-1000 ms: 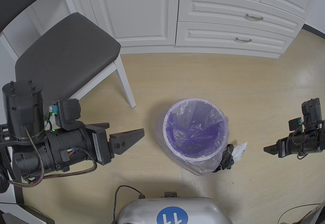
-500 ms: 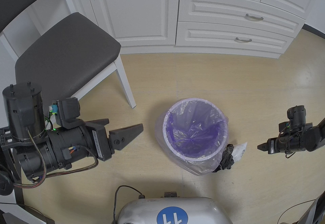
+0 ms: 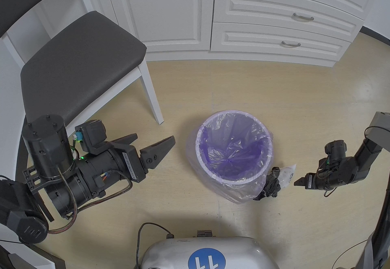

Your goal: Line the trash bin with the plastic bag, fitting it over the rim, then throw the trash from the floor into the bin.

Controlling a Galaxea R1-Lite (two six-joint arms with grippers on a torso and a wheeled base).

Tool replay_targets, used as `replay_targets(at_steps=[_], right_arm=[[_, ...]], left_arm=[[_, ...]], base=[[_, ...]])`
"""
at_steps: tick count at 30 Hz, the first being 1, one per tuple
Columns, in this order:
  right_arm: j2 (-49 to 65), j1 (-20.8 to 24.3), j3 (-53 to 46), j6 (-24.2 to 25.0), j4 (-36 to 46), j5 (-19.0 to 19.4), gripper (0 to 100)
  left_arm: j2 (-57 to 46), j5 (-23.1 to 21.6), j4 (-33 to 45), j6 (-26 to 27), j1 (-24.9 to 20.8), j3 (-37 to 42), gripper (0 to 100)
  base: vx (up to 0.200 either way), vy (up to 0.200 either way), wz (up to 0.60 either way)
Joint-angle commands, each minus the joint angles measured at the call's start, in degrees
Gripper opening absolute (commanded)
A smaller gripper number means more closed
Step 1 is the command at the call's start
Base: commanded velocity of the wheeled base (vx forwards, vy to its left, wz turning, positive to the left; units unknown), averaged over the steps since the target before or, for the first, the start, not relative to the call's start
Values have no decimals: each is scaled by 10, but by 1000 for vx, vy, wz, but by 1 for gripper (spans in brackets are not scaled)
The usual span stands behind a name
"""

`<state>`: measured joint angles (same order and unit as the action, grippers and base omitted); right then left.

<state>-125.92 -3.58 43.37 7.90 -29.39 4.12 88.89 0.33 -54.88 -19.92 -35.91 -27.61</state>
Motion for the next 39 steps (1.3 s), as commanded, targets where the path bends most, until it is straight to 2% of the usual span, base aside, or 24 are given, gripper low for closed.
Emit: replay_targets(at_steps=[1,7,11,19,26,32,33,39], right_arm=[[-88,8,65,41,-2,11,100],[-121,25,141,126,-2,8,100],[-135,25,174,144,-2,10,100],[-202,44,262,141,18,4,100],[-221,53,365,139,150,7,100],[-225,53,392,139,196,11,100],[-224,53,392,139,199,11,0],[-223,53,392,139,217,16,0]], left_arm=[[16,1,-7,1,2,9,100],[5,2,-7,0,4,5,100],[-4,2,-7,1,6,4,100],[-14,2,-7,1,6,1,100],[-14,4,-8,0,15,-7,100],[-13,1,-8,-1,19,-10,100],[-10,0,-7,-1,21,-11,100],[16,-1,-7,-5,27,-21,100]], base=[[0,0,0],[0,0,0],[0,0,0],[0,0,0],[0,0,0],[0,0,0],[0,0,0],[0,0,0]])
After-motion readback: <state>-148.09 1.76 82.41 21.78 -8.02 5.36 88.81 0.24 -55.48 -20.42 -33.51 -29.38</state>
